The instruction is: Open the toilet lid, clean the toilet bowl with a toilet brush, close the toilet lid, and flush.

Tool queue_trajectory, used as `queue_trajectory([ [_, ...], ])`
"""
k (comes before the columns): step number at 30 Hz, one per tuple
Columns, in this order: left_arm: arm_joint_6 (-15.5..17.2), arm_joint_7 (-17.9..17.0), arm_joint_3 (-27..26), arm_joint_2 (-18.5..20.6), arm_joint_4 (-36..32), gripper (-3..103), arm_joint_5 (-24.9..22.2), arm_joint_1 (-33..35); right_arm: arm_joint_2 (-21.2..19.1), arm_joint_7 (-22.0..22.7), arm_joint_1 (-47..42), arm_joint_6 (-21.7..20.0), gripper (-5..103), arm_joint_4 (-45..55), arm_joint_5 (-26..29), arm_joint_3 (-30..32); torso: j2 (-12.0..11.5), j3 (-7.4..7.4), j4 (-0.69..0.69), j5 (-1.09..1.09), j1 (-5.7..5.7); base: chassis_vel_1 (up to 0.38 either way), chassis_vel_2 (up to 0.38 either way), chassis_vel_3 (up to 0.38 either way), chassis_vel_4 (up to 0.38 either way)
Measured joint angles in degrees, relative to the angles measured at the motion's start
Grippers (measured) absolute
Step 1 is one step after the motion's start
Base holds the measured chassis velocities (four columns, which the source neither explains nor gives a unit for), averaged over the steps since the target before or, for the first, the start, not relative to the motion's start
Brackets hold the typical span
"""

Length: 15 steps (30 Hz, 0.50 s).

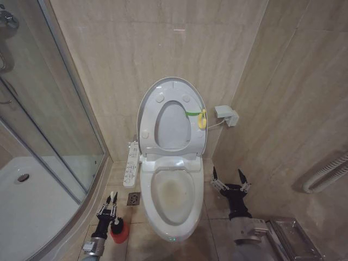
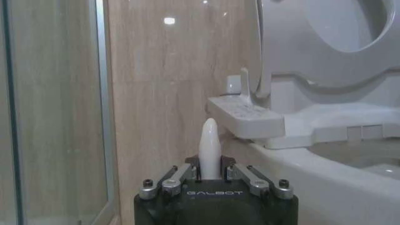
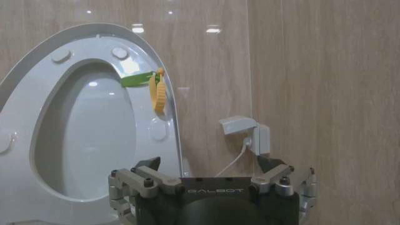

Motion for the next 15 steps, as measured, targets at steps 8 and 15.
queue_trajectory([
  [8,-0.05,0.34,0.33,-0.23,6.29,22,-0.34,-3.13,0.00,0.00,0.00,0.00,100,0.00,0.00,0.00,0.00,0.00,0.00,0.01,0.00,0.000,0.000,0.000,0.000],
  [15,-0.05,0.91,0.45,-0.45,9.92,22,-0.38,-5.09,0.00,0.00,0.00,0.00,100,0.00,0.00,0.00,0.00,0.00,0.00,0.00,0.00,0.000,0.000,0.000,0.000],
])
